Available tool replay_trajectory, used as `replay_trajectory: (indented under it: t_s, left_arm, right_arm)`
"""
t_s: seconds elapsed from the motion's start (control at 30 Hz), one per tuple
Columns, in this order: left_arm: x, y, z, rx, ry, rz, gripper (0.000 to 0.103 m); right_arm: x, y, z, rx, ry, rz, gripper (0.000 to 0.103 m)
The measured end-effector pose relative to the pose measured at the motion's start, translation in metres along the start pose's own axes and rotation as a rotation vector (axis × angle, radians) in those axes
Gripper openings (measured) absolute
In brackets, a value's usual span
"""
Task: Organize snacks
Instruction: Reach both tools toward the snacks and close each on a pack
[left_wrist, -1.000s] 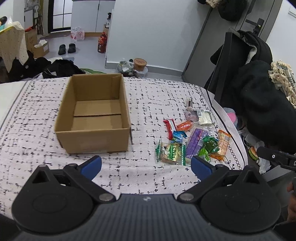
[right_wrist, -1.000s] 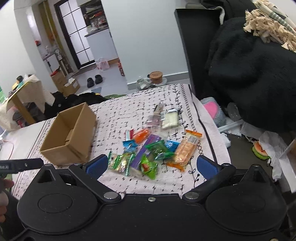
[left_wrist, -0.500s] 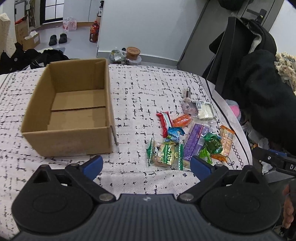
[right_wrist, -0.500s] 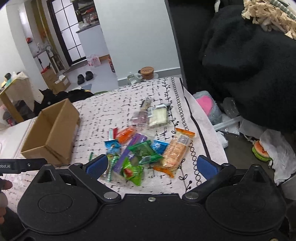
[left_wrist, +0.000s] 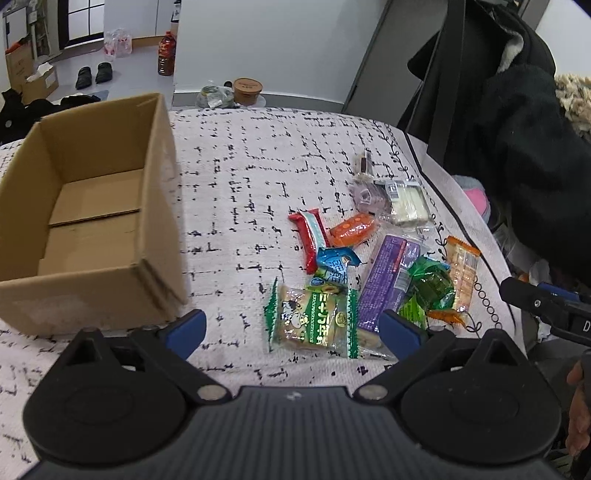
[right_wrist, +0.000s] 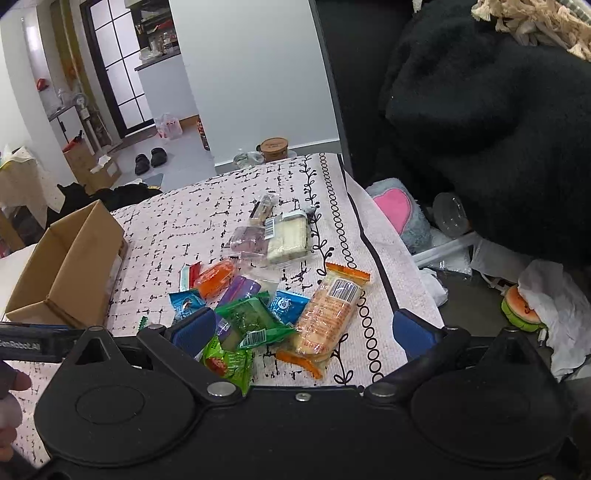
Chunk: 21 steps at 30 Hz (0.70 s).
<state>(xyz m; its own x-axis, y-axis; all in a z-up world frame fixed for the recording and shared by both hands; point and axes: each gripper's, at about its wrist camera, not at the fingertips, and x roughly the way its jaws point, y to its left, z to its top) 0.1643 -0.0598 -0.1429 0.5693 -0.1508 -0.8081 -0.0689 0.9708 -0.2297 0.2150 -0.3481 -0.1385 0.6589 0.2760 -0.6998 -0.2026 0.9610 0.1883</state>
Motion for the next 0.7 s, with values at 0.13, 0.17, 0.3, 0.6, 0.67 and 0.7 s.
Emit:
replay_trajectory:
  t_s: [0.13,0.17,0.3,0.6,0.67,0.7]
  left_arm:
    - [0.017,-0.003,-0.002,0.005,0.023,0.003,0.094]
    - [0.021,-0.003,-0.002,0.003,0.027,0.001,0.093]
    - [0.034,-0.007,-0.002,0.006,0.036,0.003,0.089]
    - [0.056,-0.014,-0.004,0.005,0.047,0.006,0.081]
    - [0.060,-0.015,-0.005,0.007,0.053,0.010,0.079]
    - [0.063,-0.015,-0.005,0.009,0.059,0.015,0.076]
  right_arm:
    - [0.009,-0.003,-0.006,0.017,0.023,-0.021,0.101]
    - [0.012,-0.004,-0.008,0.018,0.026,-0.023,0.100]
    - [0.020,-0.007,-0.012,0.026,0.037,-0.037,0.087]
    - [0.045,-0.013,-0.015,0.051,0.068,-0.075,0.064]
    - [0.049,-0.012,-0.014,0.040,0.072,-0.084,0.064]
    - [0.051,-0.012,-0.014,0.038,0.075,-0.087,0.064]
